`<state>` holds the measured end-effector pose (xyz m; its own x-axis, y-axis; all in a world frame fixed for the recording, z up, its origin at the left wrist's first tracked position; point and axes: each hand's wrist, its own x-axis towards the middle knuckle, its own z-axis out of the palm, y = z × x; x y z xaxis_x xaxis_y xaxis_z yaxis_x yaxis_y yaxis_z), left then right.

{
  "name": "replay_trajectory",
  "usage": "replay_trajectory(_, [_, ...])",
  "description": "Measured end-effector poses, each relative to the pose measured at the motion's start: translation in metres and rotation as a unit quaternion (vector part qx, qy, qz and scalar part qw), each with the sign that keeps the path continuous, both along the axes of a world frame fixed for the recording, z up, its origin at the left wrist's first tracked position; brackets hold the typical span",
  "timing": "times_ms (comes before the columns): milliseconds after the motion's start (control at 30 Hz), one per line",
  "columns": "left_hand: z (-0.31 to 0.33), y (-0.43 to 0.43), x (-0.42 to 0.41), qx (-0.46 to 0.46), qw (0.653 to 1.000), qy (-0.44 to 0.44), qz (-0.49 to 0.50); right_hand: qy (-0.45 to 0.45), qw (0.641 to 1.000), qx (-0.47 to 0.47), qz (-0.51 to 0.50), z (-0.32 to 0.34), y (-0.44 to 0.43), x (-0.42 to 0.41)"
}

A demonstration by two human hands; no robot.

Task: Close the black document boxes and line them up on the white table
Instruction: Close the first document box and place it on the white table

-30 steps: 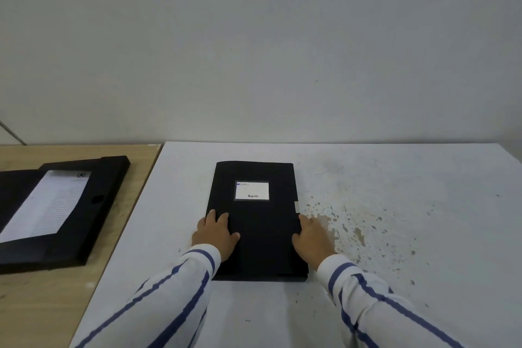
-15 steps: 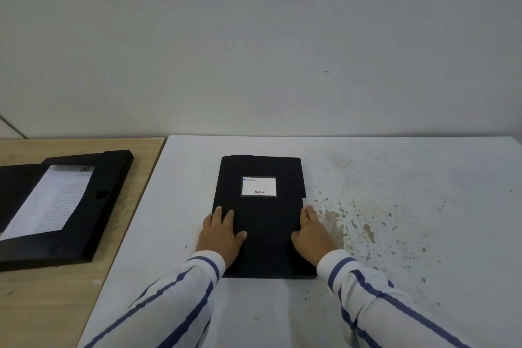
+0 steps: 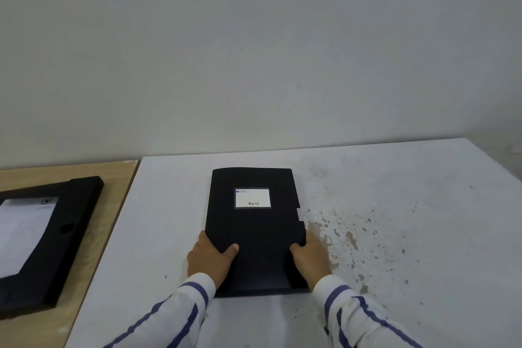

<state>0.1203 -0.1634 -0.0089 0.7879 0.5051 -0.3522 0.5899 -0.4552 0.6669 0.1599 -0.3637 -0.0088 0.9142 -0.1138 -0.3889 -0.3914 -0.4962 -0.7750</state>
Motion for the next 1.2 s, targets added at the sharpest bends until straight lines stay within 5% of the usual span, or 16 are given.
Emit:
replay_trajectory(667, [0.002, -0.237, 0.176, -0.044, 0.999, -0.003, -0.012, -0.045, 0.997, -0.059, 0.000, 0.004, -0.238, 0.174])
replay_trajectory(1200, [-0.008, -0.283, 0.206, 0.010, 0.999, 0.034, 0.015, -0.046, 0.996, -0.066, 0.034, -0.011, -0.274, 0.218])
